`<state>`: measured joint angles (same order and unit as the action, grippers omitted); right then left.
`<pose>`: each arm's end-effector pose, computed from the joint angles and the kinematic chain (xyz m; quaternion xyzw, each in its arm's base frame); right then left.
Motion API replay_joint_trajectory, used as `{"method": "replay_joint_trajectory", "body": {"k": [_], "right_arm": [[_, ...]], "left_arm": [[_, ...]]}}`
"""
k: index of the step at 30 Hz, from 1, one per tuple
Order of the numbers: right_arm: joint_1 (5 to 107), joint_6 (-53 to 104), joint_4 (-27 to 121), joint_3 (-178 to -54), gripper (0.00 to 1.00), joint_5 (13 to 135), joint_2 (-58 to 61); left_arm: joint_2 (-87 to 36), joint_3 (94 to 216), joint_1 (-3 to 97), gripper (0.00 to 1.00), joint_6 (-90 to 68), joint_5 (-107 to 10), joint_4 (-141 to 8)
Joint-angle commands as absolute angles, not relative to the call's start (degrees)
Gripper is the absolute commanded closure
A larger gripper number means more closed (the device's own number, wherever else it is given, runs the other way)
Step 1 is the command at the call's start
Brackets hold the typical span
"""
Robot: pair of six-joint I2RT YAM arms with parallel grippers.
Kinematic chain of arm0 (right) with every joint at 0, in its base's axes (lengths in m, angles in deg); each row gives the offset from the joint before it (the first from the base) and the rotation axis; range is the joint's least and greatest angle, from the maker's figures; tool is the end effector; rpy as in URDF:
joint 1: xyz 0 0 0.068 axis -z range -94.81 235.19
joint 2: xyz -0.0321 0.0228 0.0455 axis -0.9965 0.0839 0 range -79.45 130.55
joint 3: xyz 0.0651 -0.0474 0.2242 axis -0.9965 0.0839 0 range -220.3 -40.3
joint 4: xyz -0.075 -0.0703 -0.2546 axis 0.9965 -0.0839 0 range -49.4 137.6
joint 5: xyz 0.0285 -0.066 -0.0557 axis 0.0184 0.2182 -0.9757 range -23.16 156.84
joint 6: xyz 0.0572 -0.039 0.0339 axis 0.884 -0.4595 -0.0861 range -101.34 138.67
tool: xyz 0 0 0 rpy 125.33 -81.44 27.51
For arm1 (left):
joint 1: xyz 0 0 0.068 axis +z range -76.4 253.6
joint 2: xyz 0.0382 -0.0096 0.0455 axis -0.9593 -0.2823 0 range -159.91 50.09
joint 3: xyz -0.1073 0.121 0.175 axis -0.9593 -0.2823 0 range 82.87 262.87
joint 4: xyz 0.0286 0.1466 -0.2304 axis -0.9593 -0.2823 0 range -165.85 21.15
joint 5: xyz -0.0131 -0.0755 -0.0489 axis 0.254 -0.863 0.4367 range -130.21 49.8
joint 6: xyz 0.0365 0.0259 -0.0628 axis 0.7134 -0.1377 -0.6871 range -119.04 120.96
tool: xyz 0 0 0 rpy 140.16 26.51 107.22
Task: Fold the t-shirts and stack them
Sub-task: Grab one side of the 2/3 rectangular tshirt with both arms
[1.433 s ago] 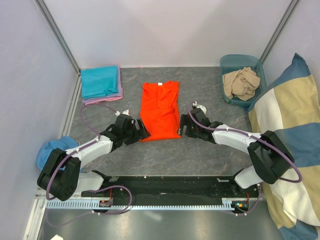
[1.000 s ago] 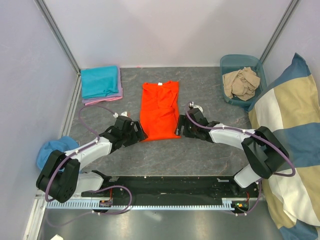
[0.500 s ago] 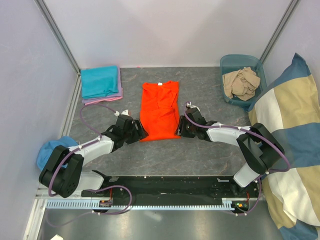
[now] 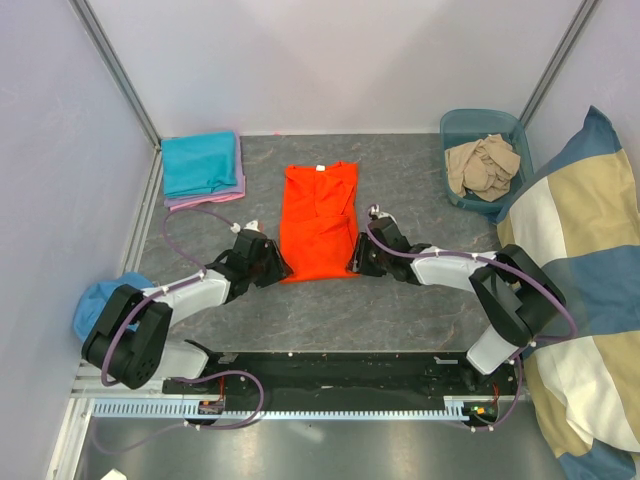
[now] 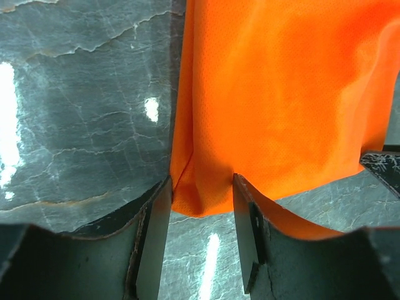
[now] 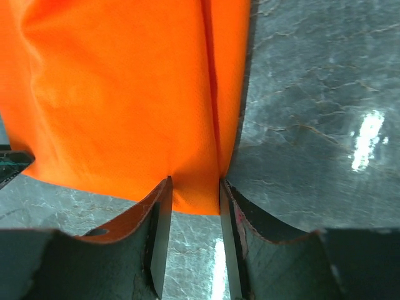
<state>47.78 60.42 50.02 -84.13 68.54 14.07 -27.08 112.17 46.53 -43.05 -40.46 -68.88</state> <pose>0.2705 0.2093 0.0800 0.0300 0.9307 0.2427 0.2719 0.2502 -0.1282 0.0805 -0.1367 0.9232 -0.2105 0.2911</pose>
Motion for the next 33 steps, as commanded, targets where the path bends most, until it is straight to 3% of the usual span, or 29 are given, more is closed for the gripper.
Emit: {"method": "replay_joint_trajectory", "body": {"k": [1,6,8,10,13,15,19,33], "right_arm": [[46.5,61.1,49.7,-83.4,0.57,69.8,16.4],[45.9,61.3,49.8,-83.5,0.6,69.8,16.8],[45.7,61.5,49.9,-83.2,0.65,69.7,16.8],[45.7,61.6,50.2,-82.8,0.7,69.7,16.8],[45.6,61.6,50.3,-82.7,0.87,69.8,16.7],[45.6,61.4,50.2,-82.6,0.99,69.7,16.5],[45.4,61.4,49.0,-81.9,1.0,69.8,14.5],[36.4,65.5,37.8,-77.9,1.0,67.2,3.3]], "left_arm": [[-29.5,110.7,46.4,0.48,-43.1,-39.9,-70.3],[-30.5,110.5,46.4,0.49,-43.2,-41.5,-69.4],[-30.9,110.5,46.4,0.56,-43.1,-41.8,-69.0],[-31.0,110.3,46.4,0.7,-42.9,-41.8,-69.0],[-31.6,110.4,46.4,0.86,-42.6,-42.2,-69.0],[-31.8,110.5,46.4,0.91,-42.4,-42.7,-69.1],[-30.7,110.3,46.4,0.96,-42.1,-44.6,-69.6],[-15.7,105.5,39.4,0.98,-43.9,-47.7,-81.4]]}}
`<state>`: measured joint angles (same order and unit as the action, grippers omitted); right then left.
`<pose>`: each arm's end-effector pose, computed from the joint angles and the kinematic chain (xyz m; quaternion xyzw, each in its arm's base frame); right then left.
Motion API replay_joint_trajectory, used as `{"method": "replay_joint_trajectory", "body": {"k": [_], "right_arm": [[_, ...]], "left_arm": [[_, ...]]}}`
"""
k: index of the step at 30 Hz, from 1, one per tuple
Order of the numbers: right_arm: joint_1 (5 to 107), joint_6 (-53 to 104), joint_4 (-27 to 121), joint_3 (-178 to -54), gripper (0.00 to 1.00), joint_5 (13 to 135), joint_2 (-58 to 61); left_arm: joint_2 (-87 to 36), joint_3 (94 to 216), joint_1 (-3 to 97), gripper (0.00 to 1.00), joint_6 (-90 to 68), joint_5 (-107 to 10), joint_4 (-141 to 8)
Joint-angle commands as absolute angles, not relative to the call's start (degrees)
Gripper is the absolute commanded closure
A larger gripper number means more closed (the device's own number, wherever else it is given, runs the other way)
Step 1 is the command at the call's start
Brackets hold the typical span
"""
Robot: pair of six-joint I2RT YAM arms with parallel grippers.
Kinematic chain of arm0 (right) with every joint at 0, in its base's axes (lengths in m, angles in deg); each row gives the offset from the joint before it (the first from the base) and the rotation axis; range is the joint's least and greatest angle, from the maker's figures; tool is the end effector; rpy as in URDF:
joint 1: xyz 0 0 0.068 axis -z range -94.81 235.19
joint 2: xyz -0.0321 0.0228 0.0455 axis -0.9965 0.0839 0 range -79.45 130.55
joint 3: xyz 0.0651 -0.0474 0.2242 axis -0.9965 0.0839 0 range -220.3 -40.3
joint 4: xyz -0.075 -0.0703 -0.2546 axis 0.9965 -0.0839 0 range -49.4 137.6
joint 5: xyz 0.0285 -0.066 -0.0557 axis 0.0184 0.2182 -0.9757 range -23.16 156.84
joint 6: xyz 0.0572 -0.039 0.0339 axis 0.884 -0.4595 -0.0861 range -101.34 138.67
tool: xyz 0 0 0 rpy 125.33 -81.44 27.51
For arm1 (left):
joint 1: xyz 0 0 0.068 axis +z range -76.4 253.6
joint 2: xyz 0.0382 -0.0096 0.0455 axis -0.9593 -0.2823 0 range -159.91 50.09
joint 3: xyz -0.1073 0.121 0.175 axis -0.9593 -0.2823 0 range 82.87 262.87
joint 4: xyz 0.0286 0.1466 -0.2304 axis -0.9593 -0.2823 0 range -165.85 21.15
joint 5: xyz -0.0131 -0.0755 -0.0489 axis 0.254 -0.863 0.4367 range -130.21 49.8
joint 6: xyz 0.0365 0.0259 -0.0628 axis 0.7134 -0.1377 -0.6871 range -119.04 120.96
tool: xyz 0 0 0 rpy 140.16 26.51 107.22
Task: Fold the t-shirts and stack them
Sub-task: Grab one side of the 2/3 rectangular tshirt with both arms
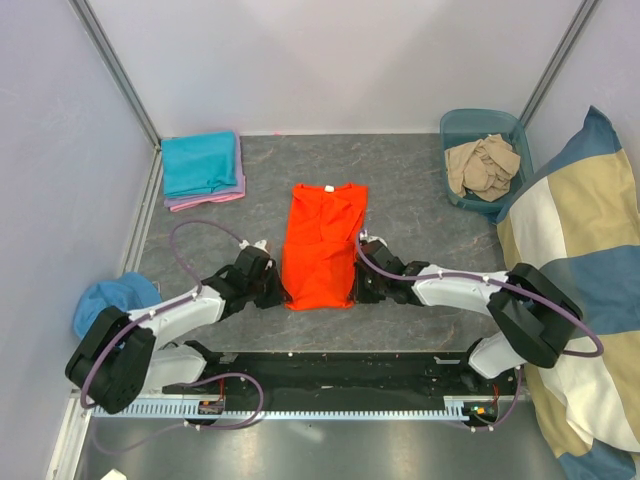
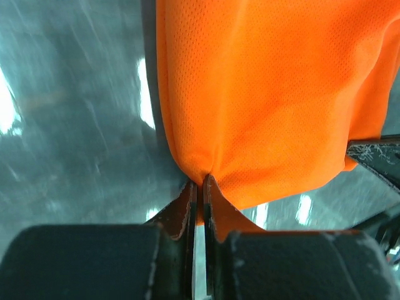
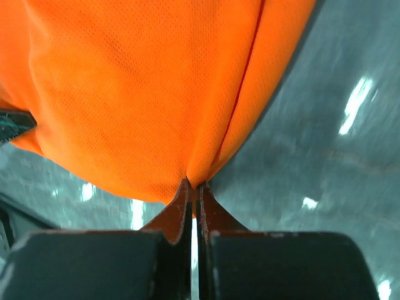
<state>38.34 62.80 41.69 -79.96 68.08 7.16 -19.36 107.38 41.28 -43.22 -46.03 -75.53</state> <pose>0.2119 0.2281 0.0816 -0.0258 0.9475 0.2343 0.2159 0.2095 -0.1403 0.0775 -0.0808 0.9399 -0.2410 0.2281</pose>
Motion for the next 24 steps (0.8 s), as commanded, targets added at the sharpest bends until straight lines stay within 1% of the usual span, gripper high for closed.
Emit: {"method": "replay_joint_trajectory", "body": {"k": [1,5,13,18,21,24], "right_arm": [[35.2,66.7,37.4,-77.5,1.0,66.7,2.7],[32.2,69.5,35.9,-75.8,1.0,65.1,-0.3],[25.8,74.0,32.1,-74.9,1.0,61.6,-5.6],[24.5,76.1,29.3,-77.0,1.0,58.9,-9.7],[24.5,76.2,27.1,-79.7,1.0,56.4,-12.1],[24.5,75.7,25.1,-82.8,1.0,53.3,-13.3]], "left_arm": [[-14.9,105.0,38.5,0.98,-44.6,-47.9,-81.9],[-9.6,102.5,35.4,0.98,-48.9,-49.3,-84.5],[-2.8,101.9,30.5,0.98,-50.7,-52.1,-90.4],[1.0,108.5,30.4,0.98,-49.1,-49.9,-97.0],[0.3,115.7,30.4,0.98,-47.1,-47.0,-99.1],[-2.1,119.9,30.4,0.98,-45.8,-42.8,-99.3]]}}
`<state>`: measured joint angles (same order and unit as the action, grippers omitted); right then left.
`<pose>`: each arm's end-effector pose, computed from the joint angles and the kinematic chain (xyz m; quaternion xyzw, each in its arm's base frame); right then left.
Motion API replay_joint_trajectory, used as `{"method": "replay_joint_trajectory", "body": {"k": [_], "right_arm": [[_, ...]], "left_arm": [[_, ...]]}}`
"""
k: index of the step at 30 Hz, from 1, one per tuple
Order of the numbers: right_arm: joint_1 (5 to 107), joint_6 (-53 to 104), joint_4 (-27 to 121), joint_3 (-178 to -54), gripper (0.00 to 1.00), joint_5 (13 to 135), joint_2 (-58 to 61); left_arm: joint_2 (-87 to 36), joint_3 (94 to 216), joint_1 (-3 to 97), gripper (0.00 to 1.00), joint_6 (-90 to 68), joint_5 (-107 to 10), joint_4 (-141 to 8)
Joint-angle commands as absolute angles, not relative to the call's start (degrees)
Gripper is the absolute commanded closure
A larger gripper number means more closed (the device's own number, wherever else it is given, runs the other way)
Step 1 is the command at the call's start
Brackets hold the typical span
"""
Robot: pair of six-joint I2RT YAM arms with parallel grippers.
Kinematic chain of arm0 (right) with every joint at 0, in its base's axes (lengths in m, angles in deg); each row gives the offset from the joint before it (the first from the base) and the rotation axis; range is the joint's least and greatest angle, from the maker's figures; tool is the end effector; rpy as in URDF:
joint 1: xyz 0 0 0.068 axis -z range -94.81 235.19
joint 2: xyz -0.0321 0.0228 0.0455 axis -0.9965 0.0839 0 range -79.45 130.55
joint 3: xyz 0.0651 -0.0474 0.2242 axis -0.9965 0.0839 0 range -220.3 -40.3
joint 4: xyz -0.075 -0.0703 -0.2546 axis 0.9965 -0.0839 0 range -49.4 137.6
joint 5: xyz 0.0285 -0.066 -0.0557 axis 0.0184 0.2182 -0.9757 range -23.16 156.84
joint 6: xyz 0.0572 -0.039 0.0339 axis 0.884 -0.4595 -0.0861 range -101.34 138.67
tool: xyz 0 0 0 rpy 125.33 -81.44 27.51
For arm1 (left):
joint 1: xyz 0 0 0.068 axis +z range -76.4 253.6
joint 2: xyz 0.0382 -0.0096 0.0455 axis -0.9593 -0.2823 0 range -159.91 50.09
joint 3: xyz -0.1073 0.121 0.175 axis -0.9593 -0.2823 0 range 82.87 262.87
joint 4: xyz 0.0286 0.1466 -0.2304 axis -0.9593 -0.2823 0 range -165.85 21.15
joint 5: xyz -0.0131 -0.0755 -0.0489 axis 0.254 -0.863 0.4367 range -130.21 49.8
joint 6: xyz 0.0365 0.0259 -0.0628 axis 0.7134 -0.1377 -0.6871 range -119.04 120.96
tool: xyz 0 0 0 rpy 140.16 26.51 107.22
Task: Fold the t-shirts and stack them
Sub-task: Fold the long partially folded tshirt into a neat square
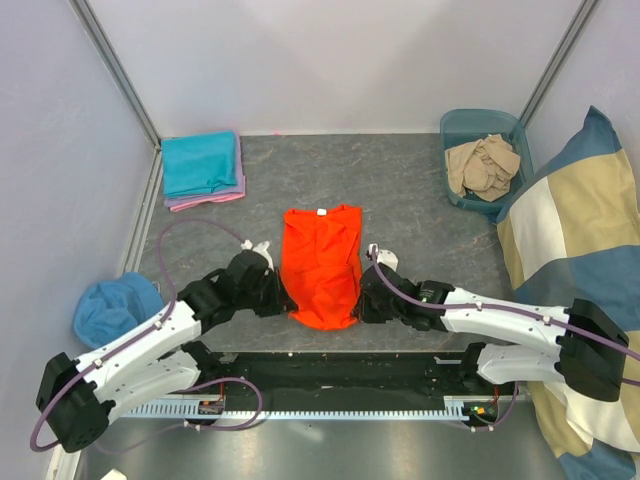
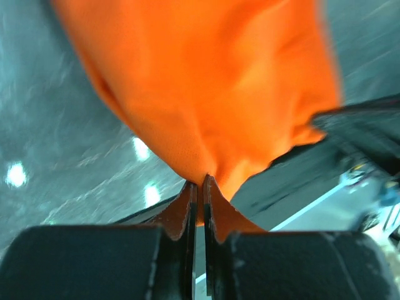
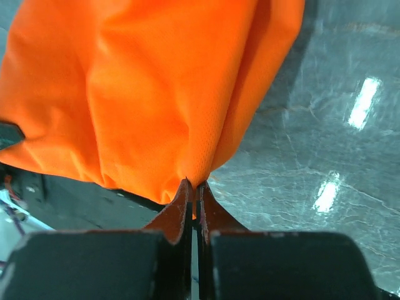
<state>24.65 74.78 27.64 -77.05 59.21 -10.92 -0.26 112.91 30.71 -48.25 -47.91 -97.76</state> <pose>0.1425 0.2345 0.1312 -0.0145 0.9428 0.2452 0.2252 0.1617 -0.1622 0.1503 -0.0282 0.9351 -0.2940 0.1959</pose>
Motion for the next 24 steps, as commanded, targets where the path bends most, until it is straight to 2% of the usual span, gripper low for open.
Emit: {"method": "replay_joint_trajectory", "body": {"k": [1,7,13,24], "right_arm": [[24.5,75.4,24.2,-84.7,1.0,52.5,-13.4],[24.9,71.3,23.1,-93.0,1.0,46.6,-10.4],[30.0,68.0,22.6,-100.1,1.0,44.3,-4.9],[39.8,62.0,25.0,-107.0,1.0,45.7,1.2]], "left_arm": [[-3.0,120.9,30.4,0.98,-45.4,-40.7,-99.3],[-9.9,127.0,30.8,0.98,-43.2,-35.6,-94.7],[-15.1,130.1,34.0,0.98,-42.4,-35.3,-91.4],[-21.6,135.9,46.8,0.98,-38.9,-39.9,-84.8]]}}
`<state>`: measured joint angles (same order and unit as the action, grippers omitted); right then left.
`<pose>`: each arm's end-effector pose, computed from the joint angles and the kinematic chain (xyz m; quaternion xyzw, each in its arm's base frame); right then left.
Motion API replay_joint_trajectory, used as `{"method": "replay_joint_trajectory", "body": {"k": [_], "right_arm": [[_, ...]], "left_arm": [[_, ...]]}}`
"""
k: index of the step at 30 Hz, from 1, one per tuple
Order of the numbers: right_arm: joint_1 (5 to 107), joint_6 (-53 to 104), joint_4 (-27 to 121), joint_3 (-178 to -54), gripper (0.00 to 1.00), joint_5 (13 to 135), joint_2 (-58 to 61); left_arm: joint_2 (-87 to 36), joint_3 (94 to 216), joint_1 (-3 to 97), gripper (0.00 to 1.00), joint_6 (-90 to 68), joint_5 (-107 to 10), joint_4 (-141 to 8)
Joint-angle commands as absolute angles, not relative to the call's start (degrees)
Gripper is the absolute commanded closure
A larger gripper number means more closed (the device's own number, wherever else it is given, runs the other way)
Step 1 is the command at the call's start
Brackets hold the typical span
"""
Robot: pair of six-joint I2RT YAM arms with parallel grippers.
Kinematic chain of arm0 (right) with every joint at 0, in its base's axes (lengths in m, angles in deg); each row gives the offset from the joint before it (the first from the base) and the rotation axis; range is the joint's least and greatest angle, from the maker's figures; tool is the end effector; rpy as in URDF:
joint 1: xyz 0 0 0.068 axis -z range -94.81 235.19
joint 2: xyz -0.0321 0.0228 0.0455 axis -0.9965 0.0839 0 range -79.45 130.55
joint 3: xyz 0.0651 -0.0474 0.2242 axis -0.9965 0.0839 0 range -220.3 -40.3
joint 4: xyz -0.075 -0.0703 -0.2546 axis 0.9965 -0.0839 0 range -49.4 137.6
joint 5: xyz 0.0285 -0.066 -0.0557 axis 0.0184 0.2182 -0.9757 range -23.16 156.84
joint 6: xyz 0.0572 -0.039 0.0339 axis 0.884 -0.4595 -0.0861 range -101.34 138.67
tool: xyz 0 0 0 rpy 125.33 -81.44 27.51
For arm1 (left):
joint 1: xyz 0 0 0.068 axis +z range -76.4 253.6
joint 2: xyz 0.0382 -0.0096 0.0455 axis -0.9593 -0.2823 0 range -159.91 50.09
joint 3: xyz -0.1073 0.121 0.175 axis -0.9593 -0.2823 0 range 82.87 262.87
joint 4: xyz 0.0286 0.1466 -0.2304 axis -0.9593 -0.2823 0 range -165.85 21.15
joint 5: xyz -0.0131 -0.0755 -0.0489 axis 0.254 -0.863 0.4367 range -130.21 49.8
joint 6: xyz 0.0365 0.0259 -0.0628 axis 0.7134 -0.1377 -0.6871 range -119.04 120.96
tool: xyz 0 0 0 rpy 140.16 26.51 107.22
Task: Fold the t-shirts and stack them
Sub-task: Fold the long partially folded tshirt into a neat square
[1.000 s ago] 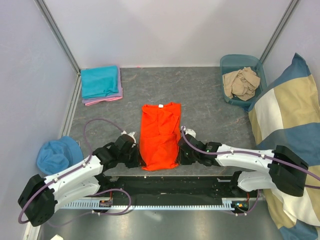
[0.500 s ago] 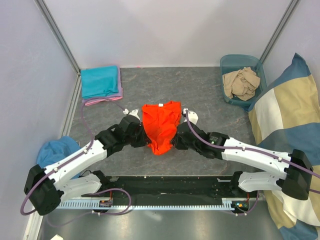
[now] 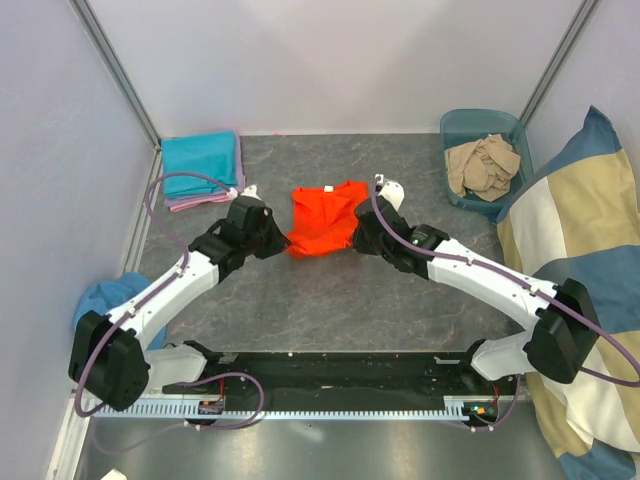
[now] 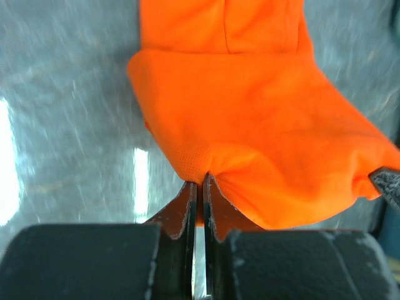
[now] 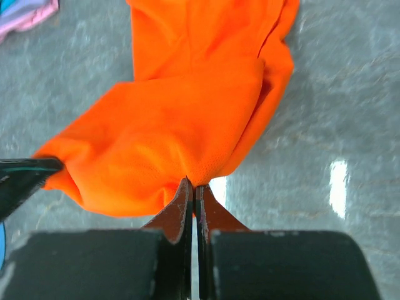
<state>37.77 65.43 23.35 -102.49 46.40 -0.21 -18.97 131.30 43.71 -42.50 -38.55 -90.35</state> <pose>0.2499 0.2380 0.2296 0.0681 0.8970 0.1871 0.3946 0.2658 -0.1505 0.1978 -0.1138 0.9068 -0.2317 0.3332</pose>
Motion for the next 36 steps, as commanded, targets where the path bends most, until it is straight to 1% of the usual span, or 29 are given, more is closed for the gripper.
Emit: {"method": "replay_joint_trajectory", "body": {"k": [1,5,8,14,17,20,27,31,36], "right_arm": [[41.0,61.7,25.1,-107.4,1.0,46.2,1.7],[41.9,60.5,26.0,-108.4,1.0,47.9,2.8],[41.8,60.9,26.2,-106.8,1.0,51.2,2.3],[41.7,64.4,26.6,-95.4,1.0,57.3,-5.0],[40.2,66.4,26.7,-89.1,1.0,59.9,-8.2],[36.4,69.7,25.7,-82.9,1.0,59.0,-11.6],[25.3,77.1,20.6,-78.6,1.0,58.5,-16.2],[21.3,80.8,16.8,-77.3,1.0,57.9,-18.8],[16.3,86.8,11.8,-77.1,1.0,55.9,-22.9]], "left_arm": [[-22.3,137.3,47.8,0.98,-38.5,-39.9,-84.4],[-26.0,140.6,48.6,0.98,-37.5,-43.4,-84.0],[-26.7,140.0,48.6,0.98,-37.5,-45.6,-83.4],[-24.2,131.8,47.6,0.98,-39.6,-52.8,-79.2],[-22.7,127.2,44.8,0.98,-40.9,-53.6,-78.7],[-20.4,122.3,41.9,0.98,-42.5,-54.7,-78.5],[-11.0,112.0,35.1,0.98,-46.3,-56.1,-84.0],[-4.3,109.2,32.5,0.98,-48.3,-57.4,-89.3],[3.9,108.3,30.5,0.98,-51.5,-62.0,-95.2]]}}
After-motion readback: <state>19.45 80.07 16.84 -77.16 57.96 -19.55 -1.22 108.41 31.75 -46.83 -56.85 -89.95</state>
